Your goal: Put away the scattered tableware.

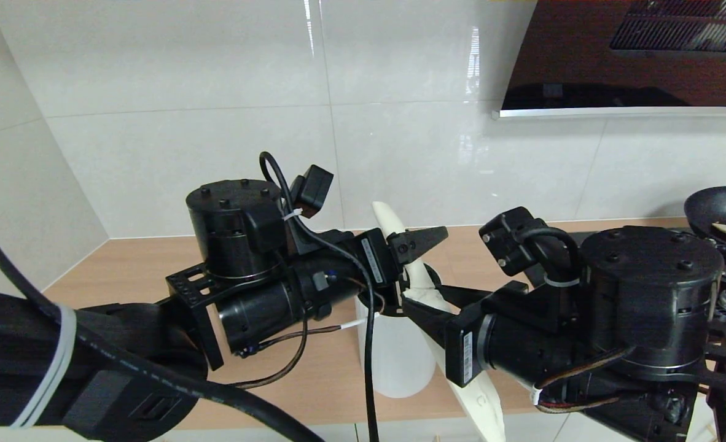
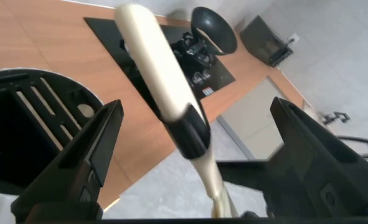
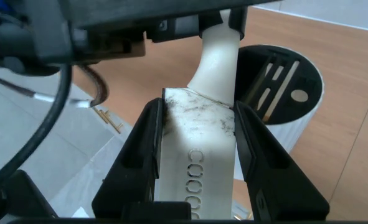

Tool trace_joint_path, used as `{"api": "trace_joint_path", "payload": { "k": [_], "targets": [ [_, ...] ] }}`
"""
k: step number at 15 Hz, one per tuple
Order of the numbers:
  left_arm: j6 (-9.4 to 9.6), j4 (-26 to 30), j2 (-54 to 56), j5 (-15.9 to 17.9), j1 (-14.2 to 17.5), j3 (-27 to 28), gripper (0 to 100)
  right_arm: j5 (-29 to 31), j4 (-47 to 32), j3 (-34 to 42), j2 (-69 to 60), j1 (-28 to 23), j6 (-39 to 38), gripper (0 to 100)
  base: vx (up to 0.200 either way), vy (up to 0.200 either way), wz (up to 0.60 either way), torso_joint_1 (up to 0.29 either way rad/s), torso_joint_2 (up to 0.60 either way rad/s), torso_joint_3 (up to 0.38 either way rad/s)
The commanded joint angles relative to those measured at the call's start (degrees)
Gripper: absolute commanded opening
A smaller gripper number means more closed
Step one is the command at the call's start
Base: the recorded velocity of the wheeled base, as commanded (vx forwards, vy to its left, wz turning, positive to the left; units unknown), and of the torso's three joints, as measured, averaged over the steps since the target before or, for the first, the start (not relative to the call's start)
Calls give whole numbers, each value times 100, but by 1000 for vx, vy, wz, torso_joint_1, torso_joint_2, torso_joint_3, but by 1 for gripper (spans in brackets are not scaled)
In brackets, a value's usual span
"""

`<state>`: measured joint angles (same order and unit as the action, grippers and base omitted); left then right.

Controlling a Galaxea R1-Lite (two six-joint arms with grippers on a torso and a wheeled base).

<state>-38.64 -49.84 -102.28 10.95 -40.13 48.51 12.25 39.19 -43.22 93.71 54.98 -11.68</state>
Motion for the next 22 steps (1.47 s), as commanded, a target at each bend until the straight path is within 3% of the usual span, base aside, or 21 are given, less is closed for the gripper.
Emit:
{"api": "trace_joint_path", "payload": {
  "k": [1, 2, 12, 13, 18, 19, 22],
  "targets": [
    [-12, 0, -55, -14, 5, 62, 100, -3, 1, 6, 16, 4, -1, 0, 0, 0, 0, 0, 0, 0],
    [-12, 0, -64, -5, 5, 71, 0, -3, 1, 15, 16, 4, -1, 0, 0, 0, 0, 0, 0, 0],
    [-12, -9, -187, -5, 5, 80, 0, 137, 27, 6, -2, 4, -10, 0, 0, 0, 0, 0, 0, 0],
    [-12, -9, -178, -5, 5, 80, 0, 155, 27, 6, -11, 4, -10, 100, 0, 0, 0, 0, 0, 0],
    [32, -158, 120, -102, 14, 80, 0, 207, 27, 68, -388, -40, -27, 100, 0, 0, 0, 0, 0, 0],
    [120, -158, 279, -102, 14, 62, 0, 190, -8, 156, -643, -137, 16, 100, 0, 0, 0, 0, 0, 0],
    [648, -176, 665, -269, 269, 80, 0, 137, -166, 279, -1171, -532, 482, 100, 0, 0, 0, 0, 0, 0]
  ]
}}
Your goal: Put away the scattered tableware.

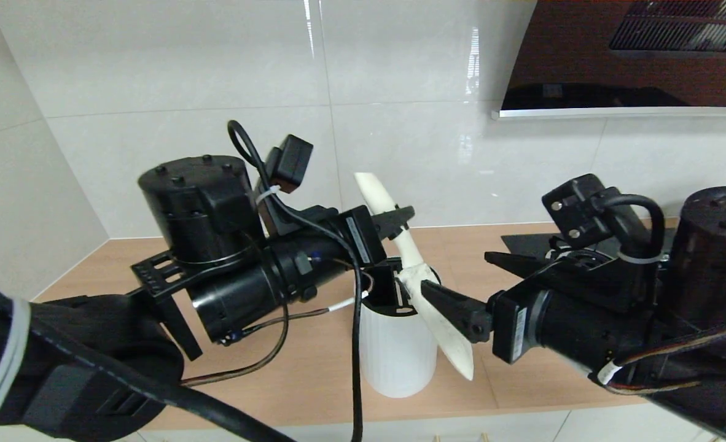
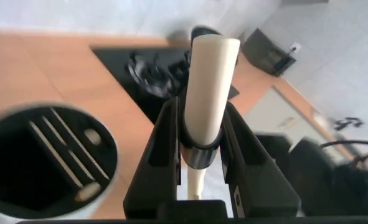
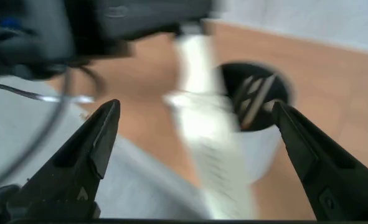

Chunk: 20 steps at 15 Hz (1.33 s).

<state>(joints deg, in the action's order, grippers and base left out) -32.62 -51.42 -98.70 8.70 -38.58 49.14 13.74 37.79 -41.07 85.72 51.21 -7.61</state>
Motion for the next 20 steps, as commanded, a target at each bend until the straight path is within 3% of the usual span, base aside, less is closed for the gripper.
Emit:
{"api": "trace_joint_path", "payload": {
  "k": [1, 3, 5, 6, 7, 8, 9, 12, 17, 20],
  "targets": [
    [309, -26, 465, -79, 237, 8, 0, -12, -79, 55, -416, -278, 102, 100, 0, 0, 0, 0, 0, 0],
    [705, -44, 817, -79, 518, -1, 0, -12, -88, 46, -355, -472, 110, 100, 0, 0, 0, 0, 0, 0],
    [863, -44, 1195, -71, 633, -1, 0, -12, -88, 38, -240, -481, 110, 100, 0, 0, 0, 0, 0, 0],
    [1030, -52, 1291, -44, 677, -1, 0, -12, -88, 46, -196, -481, 110, 100, 0, 0, 0, 0, 0, 0],
    [1320, -61, 1309, -53, 729, -27, 0, -12, -88, 38, -170, -489, 110, 100, 0, 0, 0, 0, 0, 0],
    [1478, -96, 1300, -53, 738, -45, 0, -12, -88, 38, -161, -489, 110, 100, 0, 0, 0, 0, 0, 0],
    [1891, -281, 1212, -44, 765, -203, 0, -12, -88, 38, -153, -498, 110, 100, 0, 0, 0, 0, 0, 0],
    [2682, -386, 896, -71, 685, -423, 0, -12, -88, 38, -91, -533, 110, 100, 0, 0, 0, 0, 0, 0],
    [2849, -1265, 210, -79, 448, -555, 0, -3, -79, 46, -21, -533, 137, 100, 0, 0, 0, 0, 0, 0],
    [2858, -1300, 52, -150, 431, -563, 0, 15, -70, 46, -29, -533, 137, 100, 0, 0, 0, 0, 0, 0]
  ]
}}
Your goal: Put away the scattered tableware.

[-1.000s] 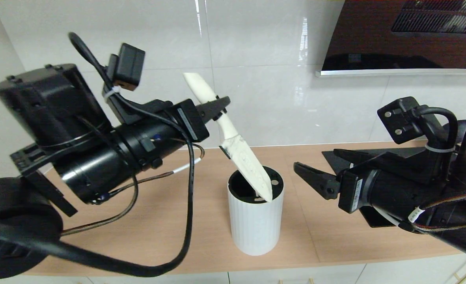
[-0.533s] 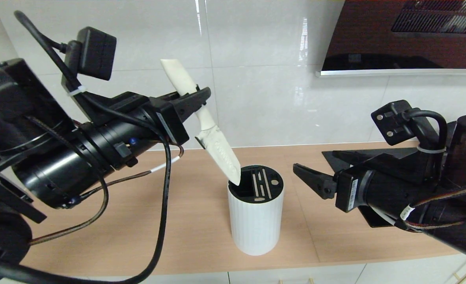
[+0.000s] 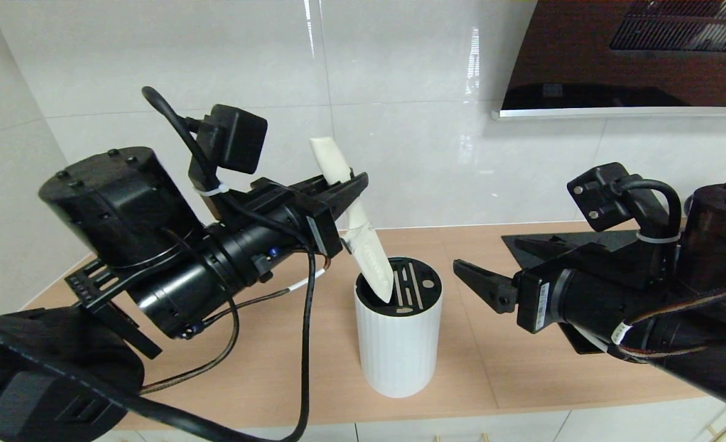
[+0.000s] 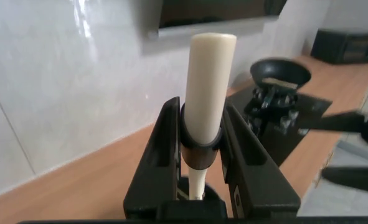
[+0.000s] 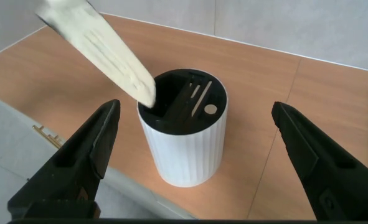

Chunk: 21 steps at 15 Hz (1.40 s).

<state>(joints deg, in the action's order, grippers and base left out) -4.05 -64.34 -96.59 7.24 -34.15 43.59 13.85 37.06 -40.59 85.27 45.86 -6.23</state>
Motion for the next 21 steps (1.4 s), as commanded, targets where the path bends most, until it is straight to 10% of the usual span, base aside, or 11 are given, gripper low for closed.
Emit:
{"api": "trace_joint_path", "payload": {
  "k": [1, 21],
  "targets": [
    [0, -8, -194, -3, -13, -9, 0, 4, 3, -1, 16, 2, -1, 100, 0, 0, 0, 0, 0, 0],
    [203, -1239, -2382, -443, -75, 211, 0, 21, 3, 8, 33, 2, -1, 100, 0, 0, 0, 0, 0, 0]
  ]
}}
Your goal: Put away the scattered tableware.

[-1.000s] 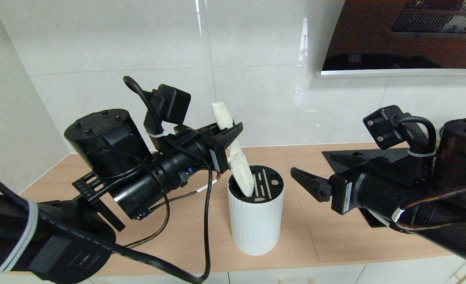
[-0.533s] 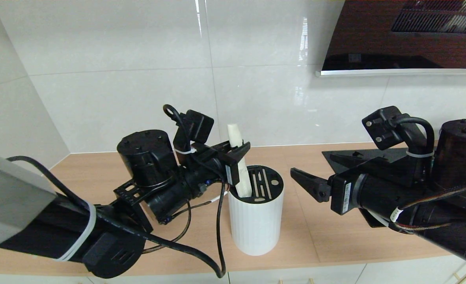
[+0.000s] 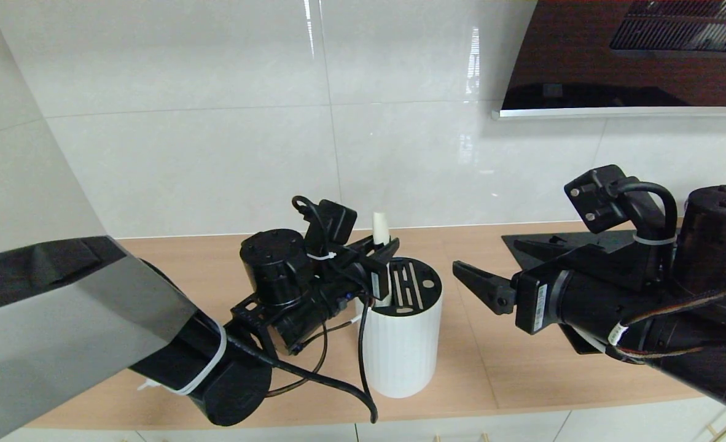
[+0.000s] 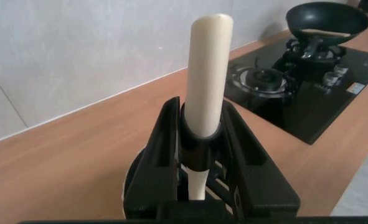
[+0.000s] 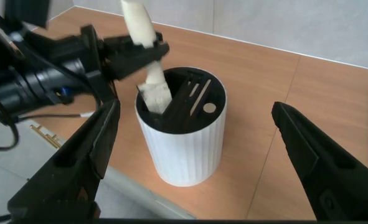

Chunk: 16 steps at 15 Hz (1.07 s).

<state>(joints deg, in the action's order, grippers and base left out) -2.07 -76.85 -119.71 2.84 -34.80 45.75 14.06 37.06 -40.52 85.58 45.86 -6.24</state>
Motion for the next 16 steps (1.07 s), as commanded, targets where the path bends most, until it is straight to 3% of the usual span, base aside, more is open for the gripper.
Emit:
{"api": "trace_joint_path", "payload": {
  "k": [1, 3, 4, 11, 12, 14, 15, 16],
  "targets": [
    [-4, 3, -52, -3, -26, -5, 0, 1, 3, 0, 3, 2, 0, 100, 0, 0, 0, 0, 0, 0],
    [14, -49, -35, -20, -53, -5, 0, 1, 3, 0, 3, 2, 0, 100, 0, 0, 0, 0, 0, 0],
    [5, -67, 9, -91, -53, -5, 100, 1, 3, 0, -6, 2, 0, 100, 0, 0, 0, 0, 0, 0],
    [-4, -691, 879, -170, -106, -154, 100, 36, 12, 0, -59, 2, 0, 100, 0, 0, 0, 0, 0, 0],
    [-12, -700, 1178, -170, -35, -207, 100, 106, 12, 9, -120, -7, 9, 100, 0, 0, 0, 0, 0, 0],
    [-48, -506, 2628, -152, 562, -646, 100, 475, 38, 220, -305, -367, 79, 100, 0, 0, 0, 0, 0, 0],
    [-48, -471, 2769, -152, 606, -734, 100, 493, 38, 238, -340, -420, 88, 100, 0, 0, 0, 0, 0, 0],
    [-48, -14, 3903, -170, 773, -1279, 100, 625, 47, 554, -753, -851, 97, 100, 0, 0, 0, 0, 0, 0]
  ]
}}
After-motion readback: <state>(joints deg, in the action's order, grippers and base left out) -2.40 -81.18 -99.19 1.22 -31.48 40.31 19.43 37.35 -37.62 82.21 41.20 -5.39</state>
